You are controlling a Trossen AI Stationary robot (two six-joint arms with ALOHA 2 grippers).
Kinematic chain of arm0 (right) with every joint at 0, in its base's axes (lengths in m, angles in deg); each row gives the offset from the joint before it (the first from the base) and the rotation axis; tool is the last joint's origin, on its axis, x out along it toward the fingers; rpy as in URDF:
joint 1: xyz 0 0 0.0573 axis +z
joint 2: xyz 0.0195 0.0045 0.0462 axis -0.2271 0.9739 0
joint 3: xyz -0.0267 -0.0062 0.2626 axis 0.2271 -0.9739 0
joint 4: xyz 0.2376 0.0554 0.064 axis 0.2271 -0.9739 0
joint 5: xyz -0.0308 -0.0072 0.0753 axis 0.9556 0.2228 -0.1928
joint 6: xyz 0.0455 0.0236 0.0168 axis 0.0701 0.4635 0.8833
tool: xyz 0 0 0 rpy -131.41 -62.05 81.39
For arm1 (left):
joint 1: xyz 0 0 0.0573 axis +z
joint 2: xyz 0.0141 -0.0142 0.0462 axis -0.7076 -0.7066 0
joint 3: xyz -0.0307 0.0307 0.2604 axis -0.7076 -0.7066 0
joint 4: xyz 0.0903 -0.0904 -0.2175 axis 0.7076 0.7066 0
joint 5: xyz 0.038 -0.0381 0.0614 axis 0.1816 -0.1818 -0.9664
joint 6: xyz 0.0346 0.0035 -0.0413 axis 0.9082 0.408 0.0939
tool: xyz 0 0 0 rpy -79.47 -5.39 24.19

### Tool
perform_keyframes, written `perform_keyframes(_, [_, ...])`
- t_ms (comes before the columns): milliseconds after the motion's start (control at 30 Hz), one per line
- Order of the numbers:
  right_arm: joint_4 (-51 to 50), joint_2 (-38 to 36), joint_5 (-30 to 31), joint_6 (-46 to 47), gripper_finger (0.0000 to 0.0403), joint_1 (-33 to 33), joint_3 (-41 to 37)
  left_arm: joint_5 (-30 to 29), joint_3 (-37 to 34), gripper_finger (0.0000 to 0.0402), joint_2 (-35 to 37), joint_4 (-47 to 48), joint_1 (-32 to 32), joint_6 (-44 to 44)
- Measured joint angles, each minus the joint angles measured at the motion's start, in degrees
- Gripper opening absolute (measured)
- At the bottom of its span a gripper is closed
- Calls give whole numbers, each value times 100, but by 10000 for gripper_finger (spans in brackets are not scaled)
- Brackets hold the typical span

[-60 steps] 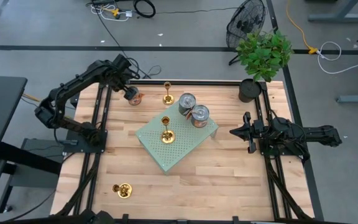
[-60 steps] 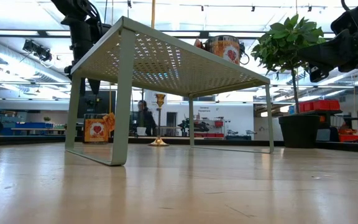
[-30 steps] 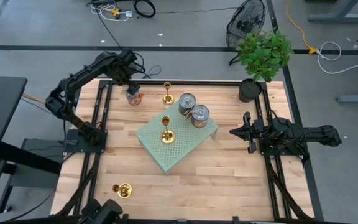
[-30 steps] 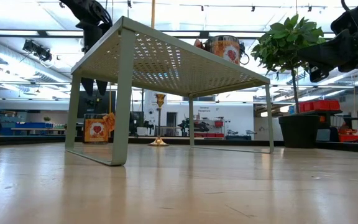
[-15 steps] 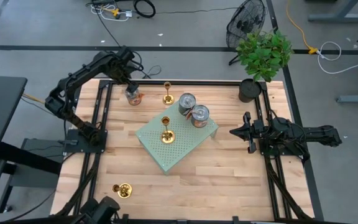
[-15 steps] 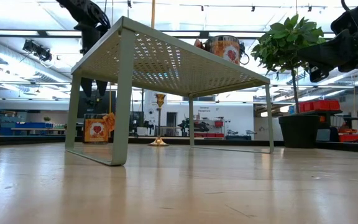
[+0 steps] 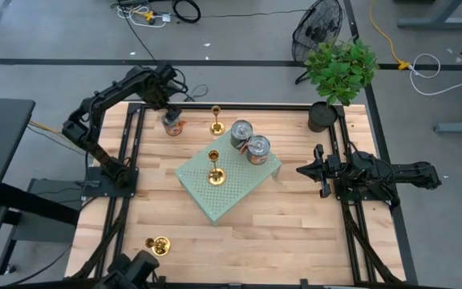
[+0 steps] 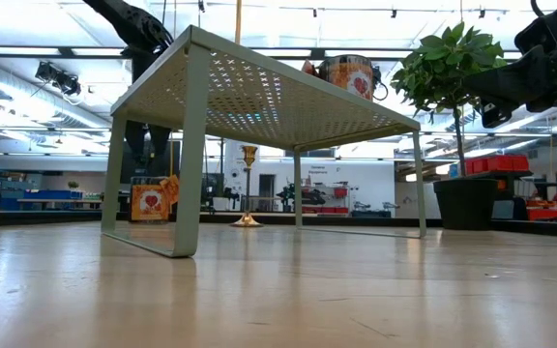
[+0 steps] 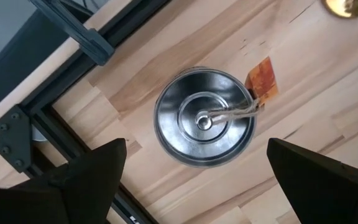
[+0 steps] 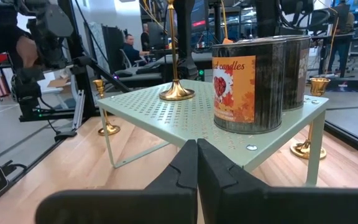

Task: Pick & Place candle stick holders
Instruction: Put the silver scented candle on the shelf

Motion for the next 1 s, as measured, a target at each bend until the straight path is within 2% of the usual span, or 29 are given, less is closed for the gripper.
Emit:
perform_keyframes(633, [1,0,0,2,3,1,0,41,0,400,-505,23,-7,214])
perform_keyframes(1000, [-1,0,0,2,3,2,0,43,0,400,-563,29,-7,358])
